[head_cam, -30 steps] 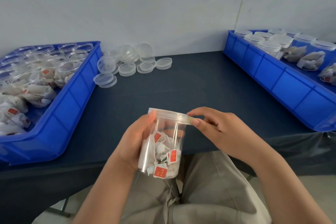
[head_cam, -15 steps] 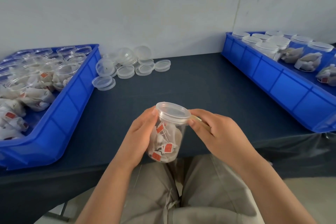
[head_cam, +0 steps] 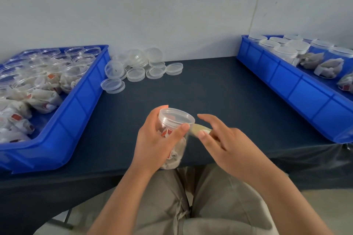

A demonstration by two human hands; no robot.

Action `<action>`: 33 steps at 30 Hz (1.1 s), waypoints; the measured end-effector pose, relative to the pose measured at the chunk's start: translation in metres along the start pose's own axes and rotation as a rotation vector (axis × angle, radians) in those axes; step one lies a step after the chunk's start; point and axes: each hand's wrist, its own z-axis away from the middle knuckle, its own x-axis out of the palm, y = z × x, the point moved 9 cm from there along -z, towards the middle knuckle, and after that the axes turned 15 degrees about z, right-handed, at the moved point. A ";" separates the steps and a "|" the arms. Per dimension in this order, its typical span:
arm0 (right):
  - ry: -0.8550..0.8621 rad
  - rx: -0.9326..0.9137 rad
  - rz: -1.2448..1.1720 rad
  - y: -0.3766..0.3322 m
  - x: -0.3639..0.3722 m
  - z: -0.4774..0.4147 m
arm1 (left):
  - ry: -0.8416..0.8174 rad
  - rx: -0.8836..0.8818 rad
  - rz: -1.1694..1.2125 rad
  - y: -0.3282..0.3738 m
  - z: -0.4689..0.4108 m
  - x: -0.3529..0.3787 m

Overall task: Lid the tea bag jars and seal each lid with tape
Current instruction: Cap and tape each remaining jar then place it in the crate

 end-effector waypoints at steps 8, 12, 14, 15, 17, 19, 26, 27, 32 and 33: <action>-0.043 -0.040 0.001 0.015 -0.009 -0.004 | -0.128 -0.304 0.356 -0.025 0.009 0.005; -0.040 -0.031 0.015 0.022 -0.012 -0.005 | -0.222 -0.470 0.535 -0.042 0.021 0.013; -0.035 -0.023 0.004 0.025 -0.013 -0.006 | -0.275 -0.516 0.576 -0.044 0.023 0.016; -0.033 -0.021 -0.001 0.026 -0.013 -0.006 | -0.313 -0.540 0.588 -0.046 0.023 0.020; -0.023 -0.034 -0.029 0.023 -0.012 -0.007 | -0.387 -0.571 0.615 -0.046 0.025 0.032; -0.018 -0.059 -0.080 0.017 -0.011 -0.007 | -0.433 -0.568 0.658 -0.047 0.024 0.041; -0.086 -0.091 -0.195 0.013 -0.011 -0.006 | -0.344 -0.383 0.393 -0.040 0.003 0.031; -0.084 -0.097 -0.194 0.013 -0.013 -0.005 | -0.330 -0.303 0.319 -0.033 -0.001 0.029; -0.024 -0.030 -0.102 0.018 -0.017 -0.006 | -0.238 -0.050 0.115 -0.011 -0.008 0.022; -0.004 -0.009 -0.082 0.019 -0.017 -0.006 | -0.246 -0.061 0.093 -0.011 -0.005 0.025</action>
